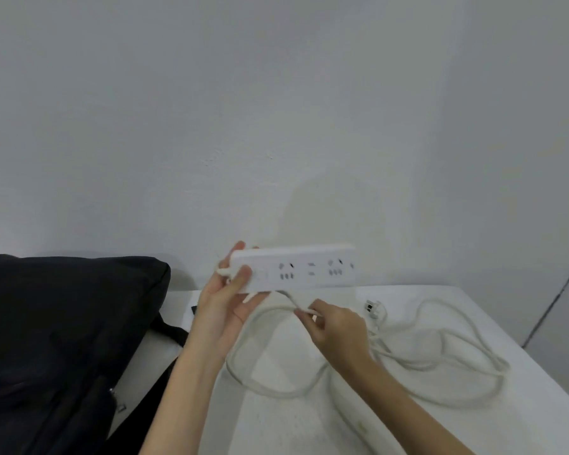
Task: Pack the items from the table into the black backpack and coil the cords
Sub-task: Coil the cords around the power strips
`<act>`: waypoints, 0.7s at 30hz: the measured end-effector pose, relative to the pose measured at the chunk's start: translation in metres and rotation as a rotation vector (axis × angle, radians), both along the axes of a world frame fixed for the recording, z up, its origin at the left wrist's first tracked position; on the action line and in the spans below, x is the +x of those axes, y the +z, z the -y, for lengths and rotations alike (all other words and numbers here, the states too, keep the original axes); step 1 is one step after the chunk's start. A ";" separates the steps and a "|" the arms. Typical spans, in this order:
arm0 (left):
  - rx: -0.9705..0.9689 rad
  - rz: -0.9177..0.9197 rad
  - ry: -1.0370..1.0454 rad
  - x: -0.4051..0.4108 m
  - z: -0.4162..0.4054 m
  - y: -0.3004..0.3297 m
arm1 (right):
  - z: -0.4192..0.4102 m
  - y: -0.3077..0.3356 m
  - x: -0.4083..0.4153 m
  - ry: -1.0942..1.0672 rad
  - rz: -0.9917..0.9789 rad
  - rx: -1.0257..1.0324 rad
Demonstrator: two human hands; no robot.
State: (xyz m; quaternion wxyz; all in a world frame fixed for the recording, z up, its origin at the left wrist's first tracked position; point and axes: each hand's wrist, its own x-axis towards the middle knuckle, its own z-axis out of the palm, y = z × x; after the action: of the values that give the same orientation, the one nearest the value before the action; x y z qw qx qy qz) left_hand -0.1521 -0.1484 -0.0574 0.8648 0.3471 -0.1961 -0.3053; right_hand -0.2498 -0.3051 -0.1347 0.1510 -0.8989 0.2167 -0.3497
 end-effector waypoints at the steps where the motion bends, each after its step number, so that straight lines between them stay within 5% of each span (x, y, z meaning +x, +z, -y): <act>1: -0.036 -0.033 0.088 0.003 -0.002 -0.001 | -0.011 0.013 -0.007 0.008 0.033 -0.029; 5: -0.058 -0.038 0.364 0.008 -0.009 -0.002 | -0.003 -0.013 -0.031 0.160 0.067 -0.101; 10: 0.187 0.245 0.537 0.002 -0.003 -0.013 | -0.008 0.016 -0.042 0.320 0.283 -0.239; 15: 0.316 0.511 0.414 -0.011 0.005 -0.017 | 0.002 0.070 -0.037 0.173 0.475 -0.391; 21: 0.385 0.574 0.206 -0.024 0.014 -0.012 | 0.005 0.120 -0.027 0.117 0.567 -0.121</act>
State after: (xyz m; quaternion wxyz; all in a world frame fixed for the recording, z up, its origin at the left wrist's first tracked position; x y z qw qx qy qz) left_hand -0.1760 -0.1624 -0.0695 0.7194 0.5933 -0.3339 -0.1380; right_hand -0.2765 -0.3098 -0.0144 0.1714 -0.7836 0.0925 -0.5900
